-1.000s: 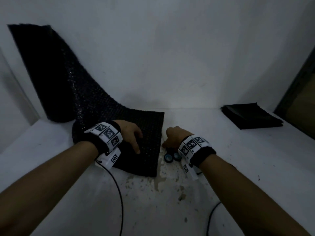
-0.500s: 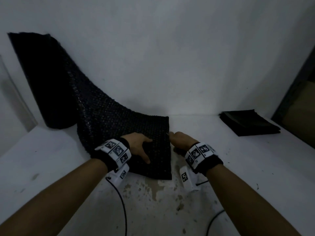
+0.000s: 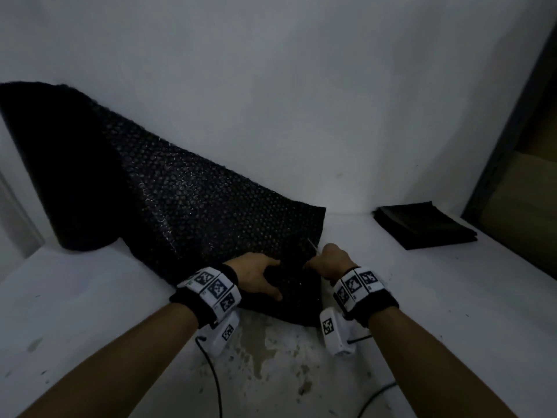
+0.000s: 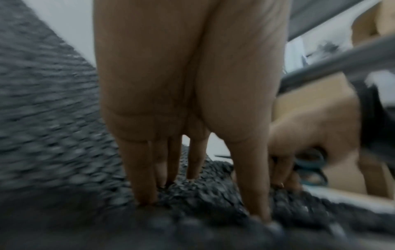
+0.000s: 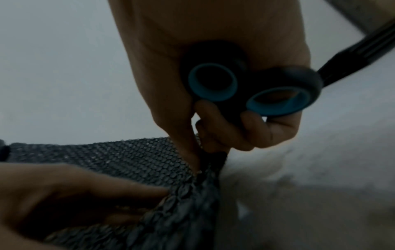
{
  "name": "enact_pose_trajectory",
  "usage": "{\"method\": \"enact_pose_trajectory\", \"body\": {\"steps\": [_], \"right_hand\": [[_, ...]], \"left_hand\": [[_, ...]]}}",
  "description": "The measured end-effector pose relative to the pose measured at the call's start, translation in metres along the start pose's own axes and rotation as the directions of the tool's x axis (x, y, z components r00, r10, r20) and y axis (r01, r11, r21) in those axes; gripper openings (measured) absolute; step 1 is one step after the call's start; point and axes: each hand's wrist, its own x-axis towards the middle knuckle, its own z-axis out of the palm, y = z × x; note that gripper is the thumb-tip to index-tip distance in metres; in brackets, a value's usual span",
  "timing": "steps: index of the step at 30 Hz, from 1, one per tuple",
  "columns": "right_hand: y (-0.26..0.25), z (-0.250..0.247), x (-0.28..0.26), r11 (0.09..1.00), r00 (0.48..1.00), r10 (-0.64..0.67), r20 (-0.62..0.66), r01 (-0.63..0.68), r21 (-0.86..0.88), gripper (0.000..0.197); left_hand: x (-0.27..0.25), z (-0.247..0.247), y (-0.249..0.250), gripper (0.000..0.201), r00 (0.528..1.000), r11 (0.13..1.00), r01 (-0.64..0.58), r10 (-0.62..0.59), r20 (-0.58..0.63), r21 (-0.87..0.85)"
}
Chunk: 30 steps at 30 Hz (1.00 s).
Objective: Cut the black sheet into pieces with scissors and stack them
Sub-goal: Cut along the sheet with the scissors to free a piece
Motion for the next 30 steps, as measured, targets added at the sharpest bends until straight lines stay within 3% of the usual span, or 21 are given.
{"method": "enact_pose_trajectory", "body": {"steps": [5,8,12,16,19,21,22,25,28,30], "right_hand": [[0.028,-0.027,0.009,0.996,0.996,0.083,-0.037,-0.084,-0.028,0.067],[0.042,-0.04,0.013,0.993,0.993,0.107,-0.04,-0.109,-0.036,0.071],[0.057,-0.05,0.021,0.992,0.988,0.126,-0.092,-0.128,-0.012,0.06],[0.067,-0.058,0.029,0.991,0.975,0.12,-0.189,-0.13,-0.042,0.024],[0.077,-0.06,0.037,0.987,0.942,0.106,-0.32,-0.139,-0.082,0.031],[0.078,-0.061,0.037,0.978,0.925,0.091,-0.368,-0.153,-0.143,0.021],[0.077,-0.061,0.034,0.971,0.931,0.079,-0.358,-0.152,-0.183,0.013],[0.072,-0.056,0.039,0.941,0.959,-0.025,-0.283,-0.074,-0.332,0.067],[0.065,-0.048,0.045,0.936,0.986,-0.155,-0.068,0.125,-0.329,0.08],[0.061,-0.046,0.043,0.941,0.986,-0.148,0.077,0.164,-0.296,0.087]], "left_hand": [[0.01,-0.015,-0.007,0.105,0.997,0.989,0.072,-0.071,-0.009,0.126],[0.015,-0.021,-0.009,0.114,0.989,0.981,0.097,-0.114,0.096,0.166],[0.02,-0.017,0.001,0.114,0.98,0.987,0.071,-0.096,0.172,0.145],[0.029,-0.014,0.013,0.114,0.979,0.989,0.057,-0.083,0.188,0.139],[0.037,-0.016,0.023,0.112,0.979,0.987,0.05,-0.08,0.19,0.156],[0.042,-0.017,0.027,0.109,0.981,0.983,0.06,-0.091,0.174,0.173],[0.044,-0.017,0.028,0.107,0.981,0.982,0.069,-0.098,0.166,0.173],[0.05,-0.015,0.032,0.107,0.982,0.984,0.093,-0.115,0.148,0.15],[0.056,-0.015,0.037,0.106,0.985,0.983,0.101,-0.12,0.123,0.154],[0.06,-0.014,0.042,0.104,0.989,0.984,0.096,-0.111,0.097,0.148]]}}
